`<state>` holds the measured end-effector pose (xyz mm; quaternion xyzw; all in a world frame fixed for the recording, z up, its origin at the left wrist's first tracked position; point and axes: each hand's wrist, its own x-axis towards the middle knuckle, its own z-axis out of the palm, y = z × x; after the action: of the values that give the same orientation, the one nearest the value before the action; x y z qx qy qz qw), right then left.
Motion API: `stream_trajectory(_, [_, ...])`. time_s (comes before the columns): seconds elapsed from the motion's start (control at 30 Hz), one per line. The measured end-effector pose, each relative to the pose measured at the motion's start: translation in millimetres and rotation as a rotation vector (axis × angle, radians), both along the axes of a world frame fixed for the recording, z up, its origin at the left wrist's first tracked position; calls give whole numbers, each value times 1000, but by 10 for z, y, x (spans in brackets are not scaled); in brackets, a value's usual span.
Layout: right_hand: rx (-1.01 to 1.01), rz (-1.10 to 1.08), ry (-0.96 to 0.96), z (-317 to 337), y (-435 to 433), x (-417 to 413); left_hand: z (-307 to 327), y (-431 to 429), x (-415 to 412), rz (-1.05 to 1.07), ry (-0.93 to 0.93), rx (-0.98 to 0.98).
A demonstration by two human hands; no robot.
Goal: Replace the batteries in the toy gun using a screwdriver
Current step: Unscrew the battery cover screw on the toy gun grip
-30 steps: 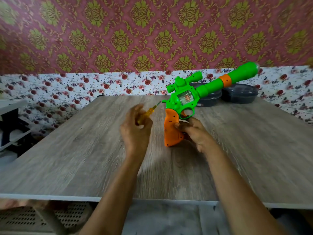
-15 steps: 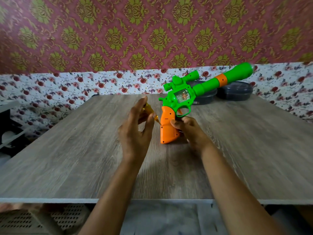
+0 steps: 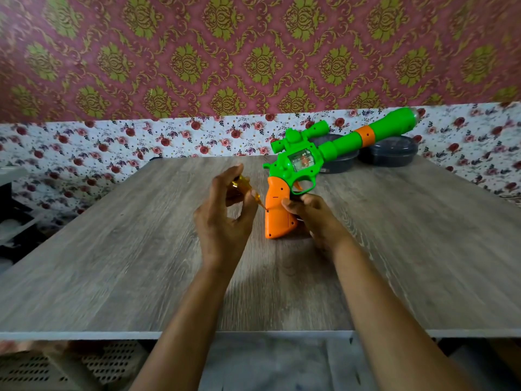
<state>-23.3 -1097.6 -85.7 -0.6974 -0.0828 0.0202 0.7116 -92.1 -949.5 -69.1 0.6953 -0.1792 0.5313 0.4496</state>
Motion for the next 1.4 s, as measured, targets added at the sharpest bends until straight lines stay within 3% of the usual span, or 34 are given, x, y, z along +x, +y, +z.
stream_trajectory(0.6, [-43, 22, -40, 12, -7, -46, -12, 13, 27, -15, 27, 21])
stream_trajectory(1.4, [-93, 8, -11, -38, -48, 51, -5, 5, -32, 63, -93, 43])
